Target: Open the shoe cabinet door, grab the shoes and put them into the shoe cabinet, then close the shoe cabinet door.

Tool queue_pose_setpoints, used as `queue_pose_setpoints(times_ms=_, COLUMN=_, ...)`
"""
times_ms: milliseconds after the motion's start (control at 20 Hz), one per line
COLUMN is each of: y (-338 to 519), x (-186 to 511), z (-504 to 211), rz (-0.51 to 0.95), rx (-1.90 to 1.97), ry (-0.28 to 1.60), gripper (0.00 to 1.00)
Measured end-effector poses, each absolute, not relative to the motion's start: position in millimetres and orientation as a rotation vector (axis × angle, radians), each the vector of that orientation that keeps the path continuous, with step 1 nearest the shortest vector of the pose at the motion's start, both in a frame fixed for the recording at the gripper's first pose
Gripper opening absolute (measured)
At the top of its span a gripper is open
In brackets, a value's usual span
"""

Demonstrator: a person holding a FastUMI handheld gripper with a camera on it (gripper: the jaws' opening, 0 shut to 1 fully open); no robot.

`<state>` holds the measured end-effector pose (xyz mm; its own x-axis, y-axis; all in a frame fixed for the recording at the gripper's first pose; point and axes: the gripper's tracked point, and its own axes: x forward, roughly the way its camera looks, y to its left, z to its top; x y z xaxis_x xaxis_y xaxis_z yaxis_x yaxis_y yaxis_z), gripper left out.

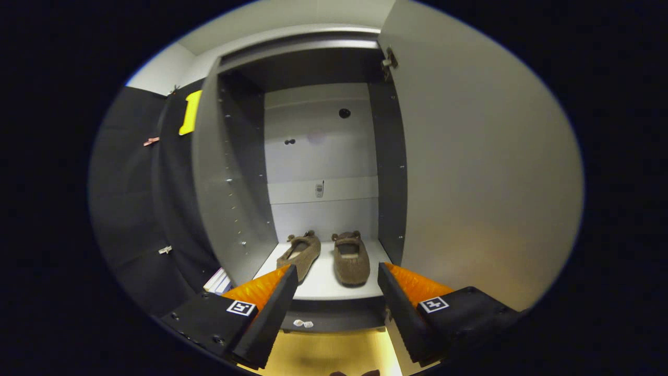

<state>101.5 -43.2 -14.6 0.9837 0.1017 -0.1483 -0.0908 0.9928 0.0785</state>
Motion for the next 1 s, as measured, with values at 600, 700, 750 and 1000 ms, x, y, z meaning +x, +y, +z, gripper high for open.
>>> queue_pose_setpoints(times_ms=600, y=-111.9, x=-92.9, z=-26.2, rz=0.175, rx=0.09, ry=0.146, gripper=0.97)
queue_pose_setpoints(times_ms=700, y=-127.0, x=-115.4, z=-22.6, rz=0.194, rx=0.116, ry=0.142, gripper=0.97)
queue_pose_setpoints(times_ms=750, y=-130.2, x=-127.5, z=-22.7, rz=0.192, rx=0.118, ry=0.137, gripper=0.97)
queue_pose_setpoints(times_ms=1000, y=-207.8, x=-156.1, z=-13.8, rz=0.068, rx=0.061, ry=0.122, gripper=0.97)
